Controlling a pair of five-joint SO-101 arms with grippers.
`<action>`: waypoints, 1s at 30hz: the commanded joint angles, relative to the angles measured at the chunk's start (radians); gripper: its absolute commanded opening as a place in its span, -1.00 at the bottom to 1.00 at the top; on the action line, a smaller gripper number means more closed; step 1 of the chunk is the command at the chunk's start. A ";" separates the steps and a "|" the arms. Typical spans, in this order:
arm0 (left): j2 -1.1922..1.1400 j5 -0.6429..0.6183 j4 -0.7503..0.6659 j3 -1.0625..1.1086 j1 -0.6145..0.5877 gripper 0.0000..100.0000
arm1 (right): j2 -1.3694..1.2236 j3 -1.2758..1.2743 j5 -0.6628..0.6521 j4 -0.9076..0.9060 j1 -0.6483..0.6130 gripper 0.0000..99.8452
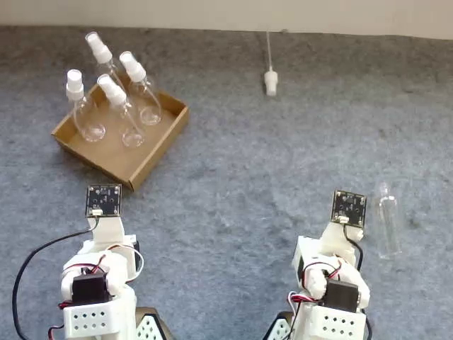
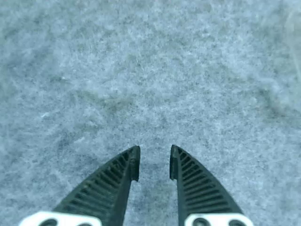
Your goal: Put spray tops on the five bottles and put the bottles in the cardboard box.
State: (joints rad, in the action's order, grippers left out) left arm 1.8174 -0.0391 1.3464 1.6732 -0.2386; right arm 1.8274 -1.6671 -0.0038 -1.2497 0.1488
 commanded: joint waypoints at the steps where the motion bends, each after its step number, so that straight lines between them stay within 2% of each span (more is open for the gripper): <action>1: 0.004 0.009 0.006 0.021 -0.008 -0.99 | 0.010 -0.163 -0.011 0.010 0.004 -0.78; 5: 0.004 0.009 0.006 0.021 -0.008 -0.99 | 0.010 -0.165 -0.005 0.050 0.004 -0.78; 16: 0.004 0.009 0.006 0.021 -0.008 -0.99 | 0.010 -0.163 -0.017 0.358 0.012 -0.77; 20: 0.004 0.009 0.006 0.021 -0.008 -0.99 | 0.010 -0.151 -0.181 0.430 0.005 -0.77; 22: 0.004 0.009 0.006 0.021 -0.008 -0.99 | 0.010 -0.096 -0.293 0.404 0.013 -0.77; 25: 0.004 0.009 0.006 0.021 -0.008 -0.99 | 0.004 0.068 -0.420 0.254 0.016 -0.77; 30: 0.004 0.009 0.006 0.021 -0.008 -0.99 | -0.033 0.414 -0.500 0.027 0.085 -0.77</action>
State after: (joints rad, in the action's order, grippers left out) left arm 1.8174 -0.0391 1.3464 1.6732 -0.2386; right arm 1.8259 -1.5489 -0.4381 -1.0733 0.1672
